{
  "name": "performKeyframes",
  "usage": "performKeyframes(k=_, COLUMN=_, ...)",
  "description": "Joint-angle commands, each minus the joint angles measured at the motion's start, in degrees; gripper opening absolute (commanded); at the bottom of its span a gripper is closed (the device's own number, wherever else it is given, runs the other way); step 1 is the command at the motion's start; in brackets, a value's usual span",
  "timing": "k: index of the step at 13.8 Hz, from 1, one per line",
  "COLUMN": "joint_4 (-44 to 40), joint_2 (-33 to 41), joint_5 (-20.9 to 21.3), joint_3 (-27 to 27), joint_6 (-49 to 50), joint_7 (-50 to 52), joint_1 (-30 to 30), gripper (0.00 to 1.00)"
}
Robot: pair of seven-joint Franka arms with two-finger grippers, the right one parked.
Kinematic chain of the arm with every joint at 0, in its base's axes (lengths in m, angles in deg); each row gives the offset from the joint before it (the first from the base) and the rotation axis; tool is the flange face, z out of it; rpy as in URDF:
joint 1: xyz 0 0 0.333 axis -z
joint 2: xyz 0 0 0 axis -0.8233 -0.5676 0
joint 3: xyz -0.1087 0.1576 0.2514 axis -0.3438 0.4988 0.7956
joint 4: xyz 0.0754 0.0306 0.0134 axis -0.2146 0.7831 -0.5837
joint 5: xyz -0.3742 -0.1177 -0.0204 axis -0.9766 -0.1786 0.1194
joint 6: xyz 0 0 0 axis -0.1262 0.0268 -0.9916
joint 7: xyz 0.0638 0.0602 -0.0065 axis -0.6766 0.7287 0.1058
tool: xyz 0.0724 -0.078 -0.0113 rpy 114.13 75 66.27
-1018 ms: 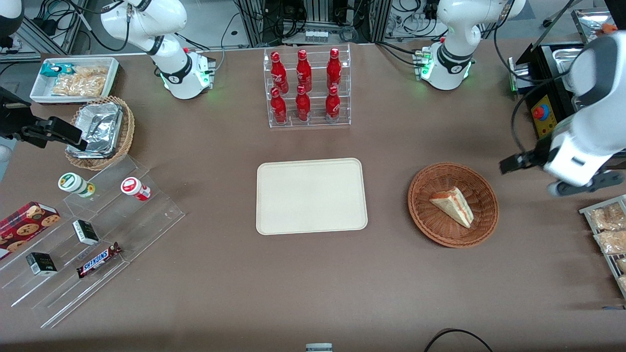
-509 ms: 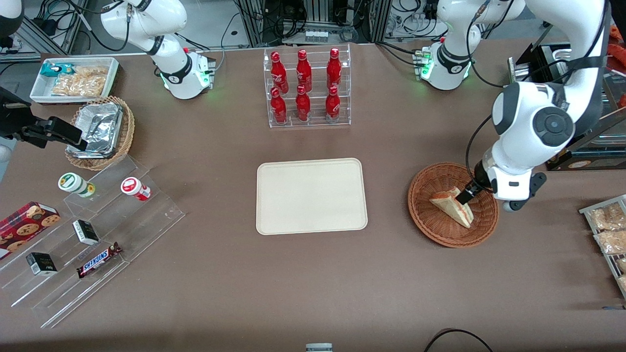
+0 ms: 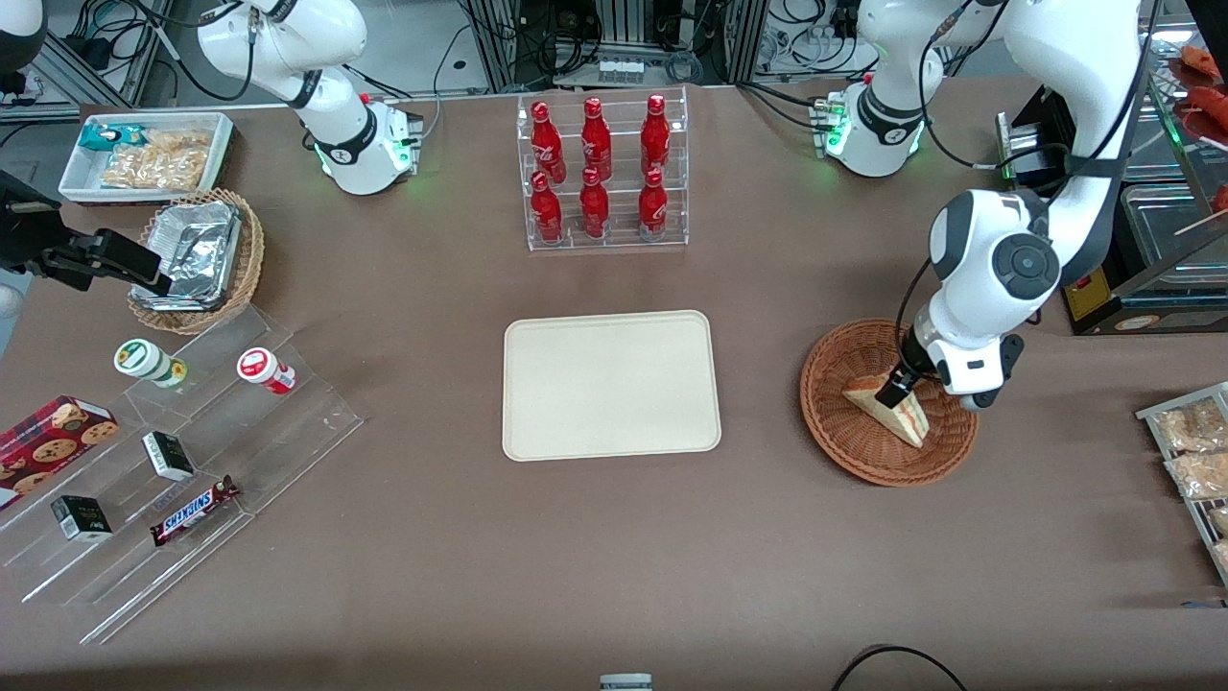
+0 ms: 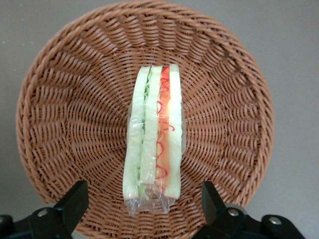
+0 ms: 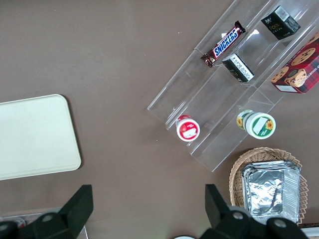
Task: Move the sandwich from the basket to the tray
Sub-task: 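Close the left gripper on the wrapped sandwich and lift it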
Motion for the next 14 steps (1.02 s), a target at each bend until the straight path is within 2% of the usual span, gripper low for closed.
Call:
performKeyframes(k=1, joint_4=-0.2, joint_2=-2.4, joint_5=1.0, joint_3=0.1, joint_6=-2.5, joint_7=1.8, joint_1=0.1, gripper=1.0)
performKeyframes(k=2, joint_4=-0.3, joint_2=-3.3, joint_5=1.0, joint_3=0.1, joint_6=-3.7, joint_7=1.8, joint_1=0.1, gripper=1.0)
performKeyframes(k=3, joint_4=-0.4, joint_2=-4.3, joint_5=1.0, joint_3=0.2, joint_6=-4.5, joint_7=1.8, joint_1=0.1, gripper=0.91)
performKeyframes(k=5, joint_4=-0.5, joint_2=-4.7, joint_5=0.9, joint_3=0.4, joint_6=-4.7, joint_7=1.8, joint_1=-0.1, gripper=0.12)
performKeyframes(k=6, joint_4=-0.9, joint_2=-4.7, joint_5=0.9, joint_3=0.4, joint_6=-4.6, joint_7=1.6, joint_1=-0.3, gripper=0.07)
performKeyframes(k=8, joint_4=-1.7, joint_2=-3.6, joint_5=1.0, joint_3=0.4, joint_6=-3.7, joint_7=1.6, joint_1=-0.4, gripper=0.04)
performKeyframes(k=10, joint_4=-2.9, joint_2=0.0, joint_5=1.1, joint_3=0.4, joint_6=1.3, joint_7=1.5, joint_1=-0.4, gripper=0.02)
performKeyframes(k=12, joint_4=-8.4, joint_2=2.9, joint_5=3.7, joint_3=0.3, joint_6=12.8, joint_7=1.6, joint_1=0.1, gripper=0.02)
performKeyframes(k=14, joint_4=-19.3, joint_2=2.6, joint_5=5.5, joint_3=-0.8, joint_6=28.5, joint_7=1.4, joint_1=1.7, gripper=0.02)
